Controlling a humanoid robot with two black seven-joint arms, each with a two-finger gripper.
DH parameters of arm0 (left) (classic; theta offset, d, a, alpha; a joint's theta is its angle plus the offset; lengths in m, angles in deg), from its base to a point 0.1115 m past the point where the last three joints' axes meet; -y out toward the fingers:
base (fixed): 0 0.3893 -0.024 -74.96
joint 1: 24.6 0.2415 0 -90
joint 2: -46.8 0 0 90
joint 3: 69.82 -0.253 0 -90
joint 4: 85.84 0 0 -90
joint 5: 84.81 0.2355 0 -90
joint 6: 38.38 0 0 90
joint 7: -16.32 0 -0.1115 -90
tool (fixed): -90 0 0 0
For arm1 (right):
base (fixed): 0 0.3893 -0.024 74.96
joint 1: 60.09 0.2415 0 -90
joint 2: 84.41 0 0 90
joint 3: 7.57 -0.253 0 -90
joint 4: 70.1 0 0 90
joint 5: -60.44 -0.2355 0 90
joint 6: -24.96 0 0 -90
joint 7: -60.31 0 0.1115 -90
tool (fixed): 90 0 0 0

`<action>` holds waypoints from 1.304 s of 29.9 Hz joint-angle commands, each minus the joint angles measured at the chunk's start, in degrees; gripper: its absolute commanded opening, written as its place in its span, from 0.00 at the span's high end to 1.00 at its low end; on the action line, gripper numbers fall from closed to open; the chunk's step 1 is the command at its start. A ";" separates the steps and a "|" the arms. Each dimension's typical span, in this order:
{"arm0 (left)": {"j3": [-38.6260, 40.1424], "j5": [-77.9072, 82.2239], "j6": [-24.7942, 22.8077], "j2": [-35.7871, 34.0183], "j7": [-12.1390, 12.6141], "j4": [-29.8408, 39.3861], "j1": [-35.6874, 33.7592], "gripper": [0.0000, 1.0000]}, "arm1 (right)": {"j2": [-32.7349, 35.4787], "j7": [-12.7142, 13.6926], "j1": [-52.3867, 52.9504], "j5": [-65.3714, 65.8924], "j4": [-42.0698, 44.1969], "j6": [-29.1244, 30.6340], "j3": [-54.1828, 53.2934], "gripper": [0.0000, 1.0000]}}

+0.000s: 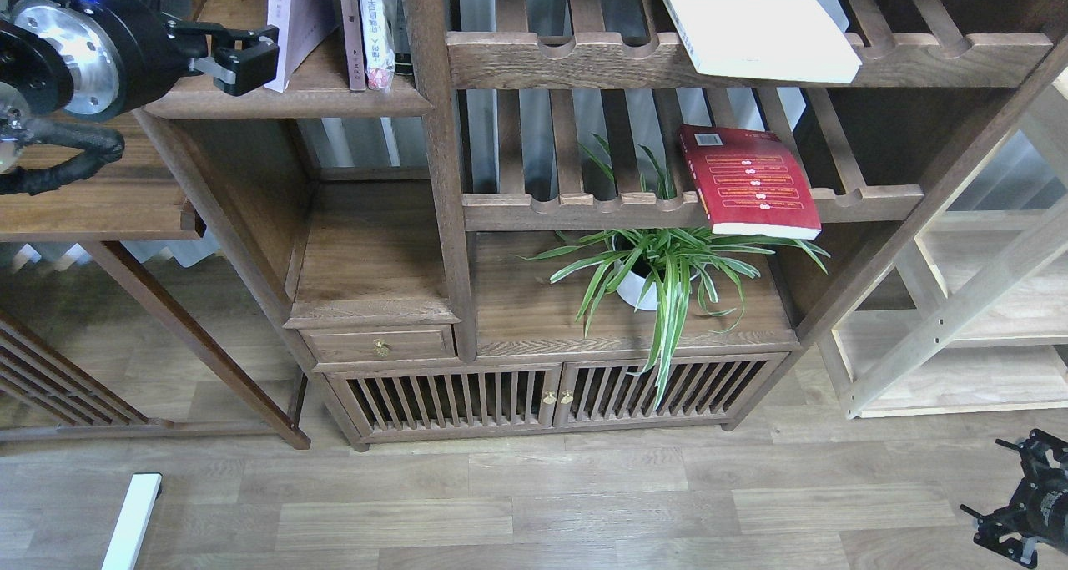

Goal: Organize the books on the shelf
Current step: 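Adjust the book's position on the shelf with the left gripper, then withdraw the left gripper from the upper shelf down toward the floor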

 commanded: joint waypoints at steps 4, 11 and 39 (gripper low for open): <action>0.28 0.21 0.36 1.72 0.00 -2.46 0.18 0.18 | 0.10 0.00 -0.14 0.00 -0.01 -0.19 0.00 0.00; 0.19 -0.49 -0.17 -0.56 0.00 0.87 0.01 0.18 | 0.19 0.00 -0.14 0.00 -0.01 -0.19 0.00 0.00; -0.60 3.54 -28.03 -12.78 0.00 7.74 29.60 0.15 | 0.28 0.00 -0.23 0.00 0.08 -1.24 -0.18 0.00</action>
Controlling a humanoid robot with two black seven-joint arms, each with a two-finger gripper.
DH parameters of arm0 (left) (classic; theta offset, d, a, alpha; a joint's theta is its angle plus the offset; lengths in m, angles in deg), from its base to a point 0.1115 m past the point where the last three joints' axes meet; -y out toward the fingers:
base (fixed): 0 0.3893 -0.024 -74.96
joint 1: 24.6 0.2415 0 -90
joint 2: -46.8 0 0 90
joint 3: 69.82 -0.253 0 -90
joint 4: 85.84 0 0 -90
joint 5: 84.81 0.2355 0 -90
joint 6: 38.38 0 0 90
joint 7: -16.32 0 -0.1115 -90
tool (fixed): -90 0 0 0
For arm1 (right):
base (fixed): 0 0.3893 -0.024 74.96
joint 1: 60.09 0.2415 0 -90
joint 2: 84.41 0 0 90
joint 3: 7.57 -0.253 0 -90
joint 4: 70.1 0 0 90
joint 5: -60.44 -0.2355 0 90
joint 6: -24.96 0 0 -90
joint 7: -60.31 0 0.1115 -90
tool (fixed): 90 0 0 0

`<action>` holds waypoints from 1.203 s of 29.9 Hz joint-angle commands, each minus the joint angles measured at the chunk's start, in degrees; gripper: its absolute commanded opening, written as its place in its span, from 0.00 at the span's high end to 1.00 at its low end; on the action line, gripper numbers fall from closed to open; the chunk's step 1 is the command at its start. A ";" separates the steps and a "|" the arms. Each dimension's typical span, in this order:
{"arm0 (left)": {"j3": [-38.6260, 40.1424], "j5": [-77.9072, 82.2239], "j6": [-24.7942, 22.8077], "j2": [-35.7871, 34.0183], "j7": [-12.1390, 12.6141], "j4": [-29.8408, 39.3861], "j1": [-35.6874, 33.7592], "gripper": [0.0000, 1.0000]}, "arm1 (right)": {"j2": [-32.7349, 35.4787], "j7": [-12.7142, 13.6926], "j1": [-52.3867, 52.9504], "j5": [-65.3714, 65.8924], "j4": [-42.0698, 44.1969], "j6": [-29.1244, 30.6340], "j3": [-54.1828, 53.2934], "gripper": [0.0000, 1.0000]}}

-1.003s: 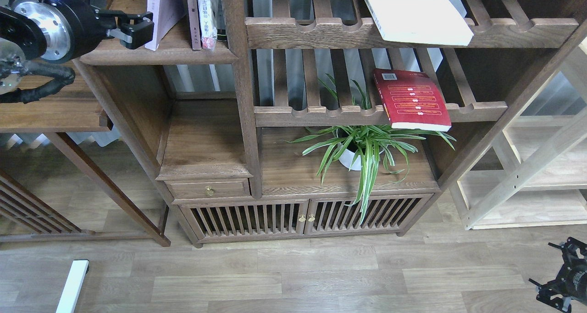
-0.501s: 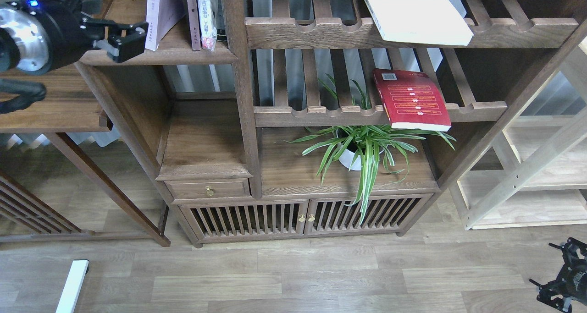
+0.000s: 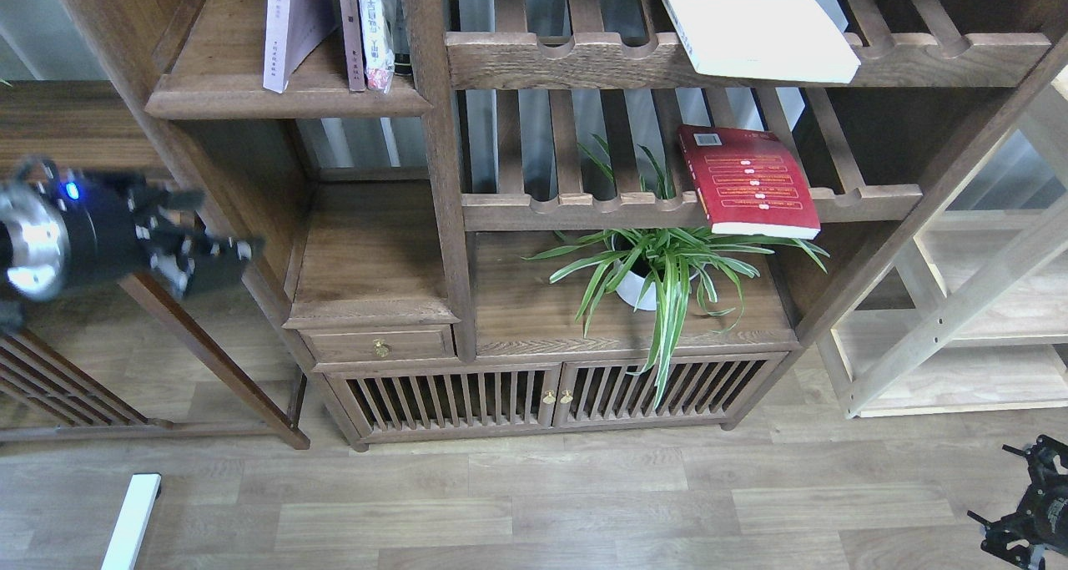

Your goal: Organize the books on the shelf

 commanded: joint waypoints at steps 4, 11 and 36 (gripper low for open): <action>0.02 5.29 -2.27 1.49 -2.58 -0.82 16.15 0.15 | 0.09 0.00 1.08 -0.01 -1.23 -2.35 -0.13 0.00; 0.54 8.47 2.82 5.36 -6.81 -1.44 24.26 0.16 | 4.74 0.00 5.91 0.08 -8.43 -11.22 -2.59 0.00; 4.85 8.91 4.33 3.60 -7.52 -1.62 23.83 0.15 | 15.21 0.00 45.90 19.41 -25.22 -14.54 -2.68 0.00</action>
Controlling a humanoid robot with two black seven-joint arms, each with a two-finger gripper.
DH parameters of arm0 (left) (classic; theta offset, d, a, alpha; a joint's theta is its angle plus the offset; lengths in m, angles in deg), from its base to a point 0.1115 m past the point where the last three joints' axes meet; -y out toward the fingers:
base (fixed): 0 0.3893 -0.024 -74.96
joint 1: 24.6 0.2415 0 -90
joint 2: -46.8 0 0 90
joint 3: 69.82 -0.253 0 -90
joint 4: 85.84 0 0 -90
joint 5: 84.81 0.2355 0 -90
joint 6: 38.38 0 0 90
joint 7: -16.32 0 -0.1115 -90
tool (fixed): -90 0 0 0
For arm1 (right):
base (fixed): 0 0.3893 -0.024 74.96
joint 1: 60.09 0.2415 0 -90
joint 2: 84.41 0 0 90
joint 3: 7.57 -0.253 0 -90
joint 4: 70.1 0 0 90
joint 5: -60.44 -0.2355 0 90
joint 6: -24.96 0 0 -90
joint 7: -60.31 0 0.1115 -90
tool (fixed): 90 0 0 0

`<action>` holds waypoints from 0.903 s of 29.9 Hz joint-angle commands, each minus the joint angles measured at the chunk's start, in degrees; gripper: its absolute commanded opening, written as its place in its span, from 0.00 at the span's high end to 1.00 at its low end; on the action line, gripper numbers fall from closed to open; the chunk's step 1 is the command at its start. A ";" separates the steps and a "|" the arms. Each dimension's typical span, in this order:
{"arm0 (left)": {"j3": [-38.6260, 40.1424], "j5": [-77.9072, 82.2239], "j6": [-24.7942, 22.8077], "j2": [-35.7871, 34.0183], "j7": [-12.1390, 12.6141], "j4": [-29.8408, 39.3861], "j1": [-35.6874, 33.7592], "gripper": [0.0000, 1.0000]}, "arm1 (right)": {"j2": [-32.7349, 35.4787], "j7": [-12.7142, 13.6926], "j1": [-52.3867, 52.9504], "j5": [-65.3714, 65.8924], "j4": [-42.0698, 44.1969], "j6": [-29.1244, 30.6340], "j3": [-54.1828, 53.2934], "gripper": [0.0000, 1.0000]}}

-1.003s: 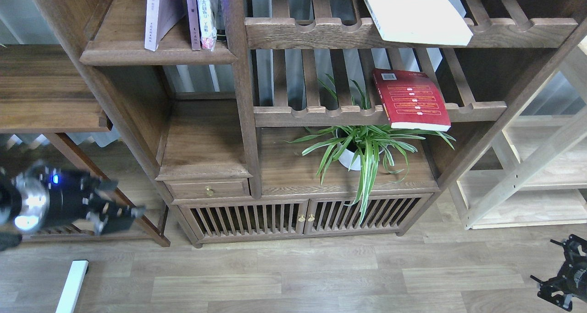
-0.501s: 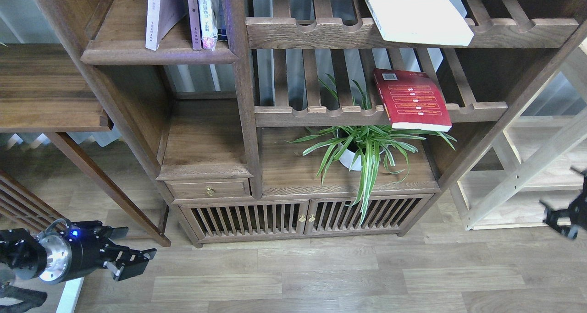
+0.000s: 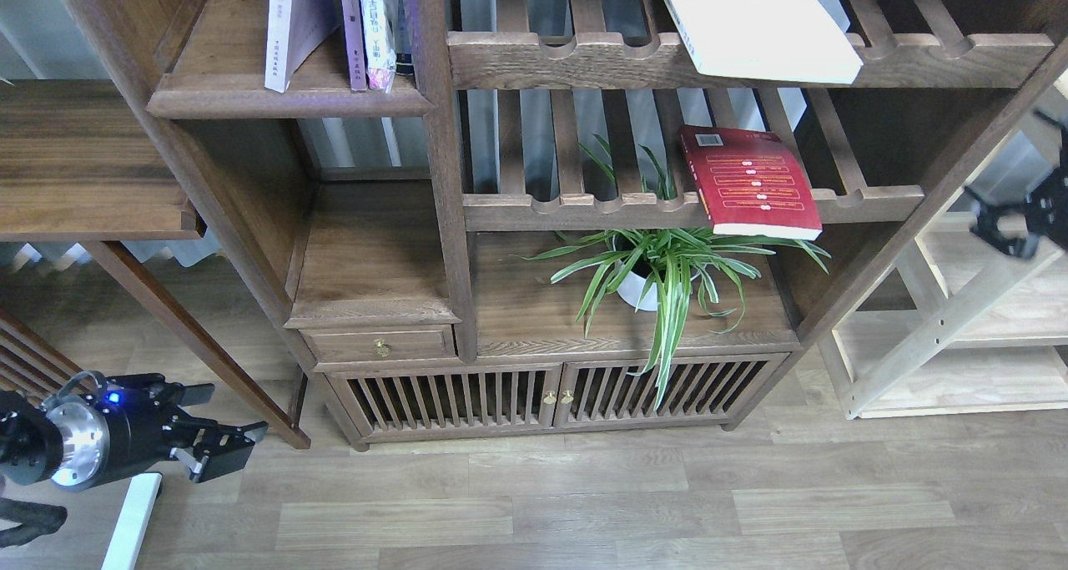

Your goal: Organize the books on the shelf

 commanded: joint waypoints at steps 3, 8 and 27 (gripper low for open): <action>0.16 0.43 0.00 0.06 0.00 -0.11 -0.09 0.15 | -0.81 0.00 3.38 6.51 -2.81 0.01 0.16 0.00; 0.25 1.05 0.00 0.06 0.18 -0.29 -0.35 0.15 | -1.51 0.00 3.82 8.89 -4.05 0.01 0.25 0.00; 0.25 1.31 -0.17 0.06 0.26 -0.64 -0.88 0.15 | -6.17 0.00 14.72 16.97 -8.71 0.01 0.25 0.00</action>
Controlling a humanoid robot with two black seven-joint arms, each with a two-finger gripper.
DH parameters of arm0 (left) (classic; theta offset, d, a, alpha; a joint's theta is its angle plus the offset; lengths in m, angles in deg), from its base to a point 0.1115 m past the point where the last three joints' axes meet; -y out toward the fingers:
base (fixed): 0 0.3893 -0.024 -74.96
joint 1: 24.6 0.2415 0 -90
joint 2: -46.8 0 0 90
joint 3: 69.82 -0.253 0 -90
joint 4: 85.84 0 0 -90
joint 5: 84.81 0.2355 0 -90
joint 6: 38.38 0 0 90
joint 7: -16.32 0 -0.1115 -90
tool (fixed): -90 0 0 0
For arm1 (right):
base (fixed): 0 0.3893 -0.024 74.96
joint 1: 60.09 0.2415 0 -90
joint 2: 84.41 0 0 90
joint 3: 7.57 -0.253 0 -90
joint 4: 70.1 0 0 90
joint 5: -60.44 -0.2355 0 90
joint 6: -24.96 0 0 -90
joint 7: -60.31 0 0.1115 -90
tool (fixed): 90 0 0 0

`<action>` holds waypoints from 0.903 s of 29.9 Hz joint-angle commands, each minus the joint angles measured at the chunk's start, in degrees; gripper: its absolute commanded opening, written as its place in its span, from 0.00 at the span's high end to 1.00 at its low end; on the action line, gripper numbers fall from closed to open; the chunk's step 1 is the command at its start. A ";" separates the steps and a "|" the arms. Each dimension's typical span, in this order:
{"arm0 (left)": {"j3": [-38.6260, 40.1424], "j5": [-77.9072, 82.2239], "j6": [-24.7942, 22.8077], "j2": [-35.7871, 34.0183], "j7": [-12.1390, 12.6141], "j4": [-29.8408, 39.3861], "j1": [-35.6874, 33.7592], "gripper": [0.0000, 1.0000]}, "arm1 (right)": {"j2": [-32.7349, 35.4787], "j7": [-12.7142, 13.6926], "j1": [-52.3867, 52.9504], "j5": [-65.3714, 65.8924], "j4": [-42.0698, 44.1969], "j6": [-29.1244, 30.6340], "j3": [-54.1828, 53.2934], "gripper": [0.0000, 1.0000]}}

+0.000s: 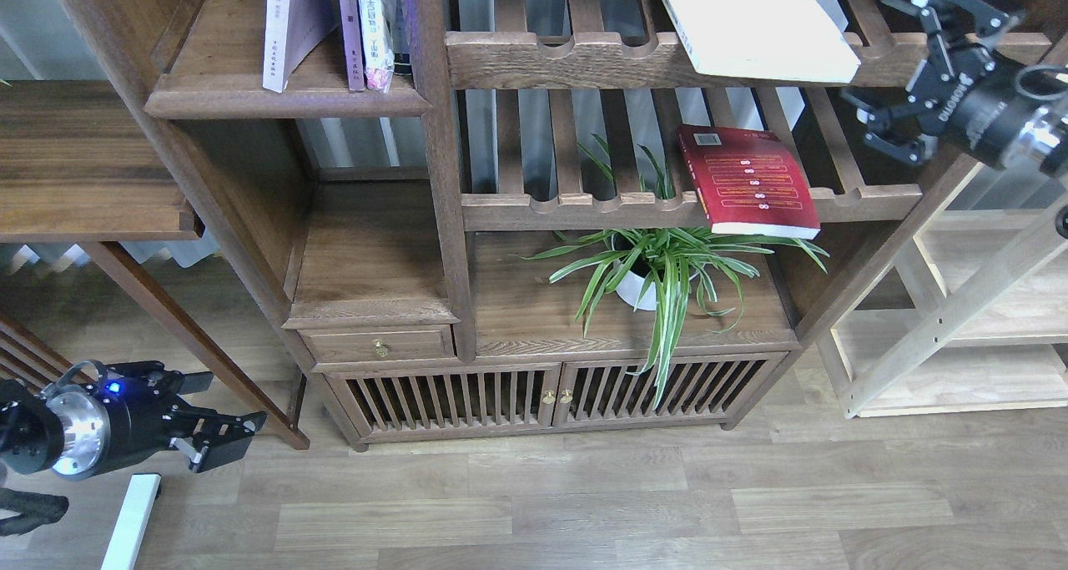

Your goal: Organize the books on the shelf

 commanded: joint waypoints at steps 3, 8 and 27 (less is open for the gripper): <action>0.25 0.00 -0.11 -0.17 -0.09 -0.05 -0.18 0.15 | -0.34 0.01 0.69 2.17 -1.91 0.01 0.44 0.00; 0.34 0.00 -0.11 -0.09 -0.09 -0.14 -0.53 0.15 | -1.75 0.01 0.96 3.68 -2.27 0.01 0.44 0.00; 0.87 0.00 -0.11 -0.09 -0.09 -0.14 -0.88 0.15 | -5.62 3.93 3.07 4.82 -1.74 2.60 0.44 0.29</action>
